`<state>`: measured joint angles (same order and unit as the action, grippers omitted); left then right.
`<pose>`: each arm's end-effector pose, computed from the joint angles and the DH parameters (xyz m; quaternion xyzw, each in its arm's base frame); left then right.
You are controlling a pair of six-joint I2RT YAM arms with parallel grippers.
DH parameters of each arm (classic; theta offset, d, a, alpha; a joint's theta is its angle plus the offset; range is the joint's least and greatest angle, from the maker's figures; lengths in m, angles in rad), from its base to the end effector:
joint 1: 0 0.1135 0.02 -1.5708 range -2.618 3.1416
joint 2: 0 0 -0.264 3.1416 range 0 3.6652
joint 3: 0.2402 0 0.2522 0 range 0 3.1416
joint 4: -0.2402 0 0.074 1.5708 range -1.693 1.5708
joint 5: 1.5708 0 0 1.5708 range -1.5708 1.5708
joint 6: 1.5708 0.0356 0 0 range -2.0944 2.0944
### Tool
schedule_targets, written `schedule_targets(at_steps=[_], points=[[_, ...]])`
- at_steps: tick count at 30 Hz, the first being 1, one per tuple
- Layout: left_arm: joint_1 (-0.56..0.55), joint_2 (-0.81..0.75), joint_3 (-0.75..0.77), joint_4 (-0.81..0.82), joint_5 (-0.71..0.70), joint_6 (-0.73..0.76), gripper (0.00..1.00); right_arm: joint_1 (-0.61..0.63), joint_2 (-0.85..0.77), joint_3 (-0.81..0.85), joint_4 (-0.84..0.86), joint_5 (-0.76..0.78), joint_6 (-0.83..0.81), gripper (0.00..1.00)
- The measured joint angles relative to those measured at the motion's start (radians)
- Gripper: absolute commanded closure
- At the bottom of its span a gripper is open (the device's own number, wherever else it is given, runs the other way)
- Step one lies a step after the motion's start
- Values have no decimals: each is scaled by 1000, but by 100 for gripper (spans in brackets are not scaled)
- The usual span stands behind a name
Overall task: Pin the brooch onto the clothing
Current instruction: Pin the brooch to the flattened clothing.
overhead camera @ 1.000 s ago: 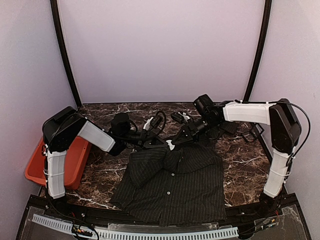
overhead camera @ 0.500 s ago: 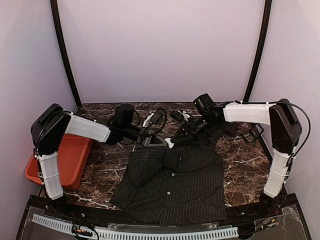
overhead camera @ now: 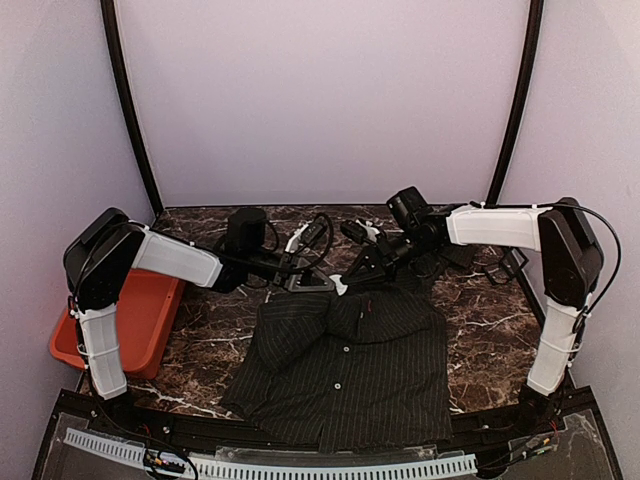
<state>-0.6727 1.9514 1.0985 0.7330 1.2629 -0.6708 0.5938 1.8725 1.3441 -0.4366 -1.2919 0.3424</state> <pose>0.2984 -0.2811 0.2034 0.3922 0.6036 -0.6790 0.1443 0.3024 0.2454 0.2250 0.2737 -0.7337 -0.6202 0.0467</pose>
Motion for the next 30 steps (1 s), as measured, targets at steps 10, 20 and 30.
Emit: schedule_targets(at_steps=[10,20,30], points=[[-9,3,-2,14,10,-8,74,0,0,0,25,-29,19,100],[-10,10,-2,46,13,-26,78,0,0,-4,29,-34,26,100],[-11,20,-2,84,13,-58,79,1,0,-8,30,-37,26,100]])
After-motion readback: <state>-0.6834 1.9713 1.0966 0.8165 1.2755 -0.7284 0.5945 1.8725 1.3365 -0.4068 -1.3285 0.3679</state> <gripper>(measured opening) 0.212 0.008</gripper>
